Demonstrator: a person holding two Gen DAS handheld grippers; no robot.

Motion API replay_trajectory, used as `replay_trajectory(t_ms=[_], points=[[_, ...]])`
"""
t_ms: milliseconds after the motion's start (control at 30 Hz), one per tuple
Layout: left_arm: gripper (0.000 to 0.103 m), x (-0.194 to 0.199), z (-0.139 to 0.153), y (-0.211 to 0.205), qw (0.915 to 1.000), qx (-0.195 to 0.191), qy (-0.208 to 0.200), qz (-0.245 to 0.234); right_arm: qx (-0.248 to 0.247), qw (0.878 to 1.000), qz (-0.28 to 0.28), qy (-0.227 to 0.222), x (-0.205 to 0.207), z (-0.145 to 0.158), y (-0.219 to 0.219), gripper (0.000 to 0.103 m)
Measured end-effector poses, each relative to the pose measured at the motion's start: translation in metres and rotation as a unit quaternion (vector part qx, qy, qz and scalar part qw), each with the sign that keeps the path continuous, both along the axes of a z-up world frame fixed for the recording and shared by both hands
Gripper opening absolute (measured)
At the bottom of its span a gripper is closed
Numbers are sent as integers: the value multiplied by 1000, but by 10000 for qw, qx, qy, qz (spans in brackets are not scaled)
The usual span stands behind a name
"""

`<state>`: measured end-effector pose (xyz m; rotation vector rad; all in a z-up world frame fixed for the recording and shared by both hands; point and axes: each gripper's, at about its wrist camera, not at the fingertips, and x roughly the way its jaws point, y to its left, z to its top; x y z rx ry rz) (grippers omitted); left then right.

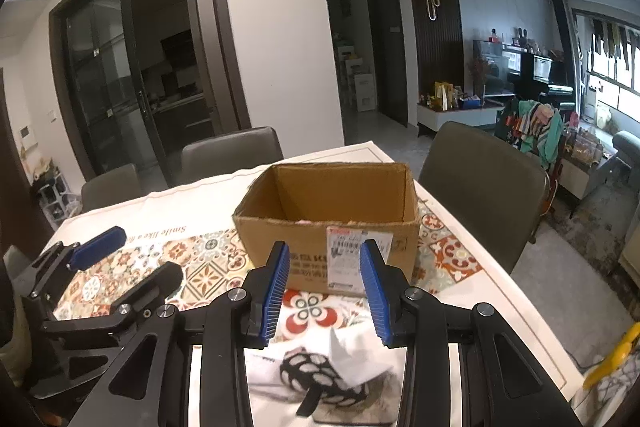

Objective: Organize soft objects
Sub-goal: 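Move both tools back to the table toward the dotted cap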

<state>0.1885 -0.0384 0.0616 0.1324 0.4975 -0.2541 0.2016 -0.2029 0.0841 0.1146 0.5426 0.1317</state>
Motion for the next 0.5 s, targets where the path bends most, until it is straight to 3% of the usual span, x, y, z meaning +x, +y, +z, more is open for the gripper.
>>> replay_trajectory(t_ms=[167, 500], points=[[77, -15, -17, 6, 9998, -19, 182, -23, -8, 10000, 72, 5, -17, -13, 6, 39], [77, -48, -43, 7, 9996, 243, 119, -12, -198, 9997, 93, 89, -43, -38, 17, 39]])
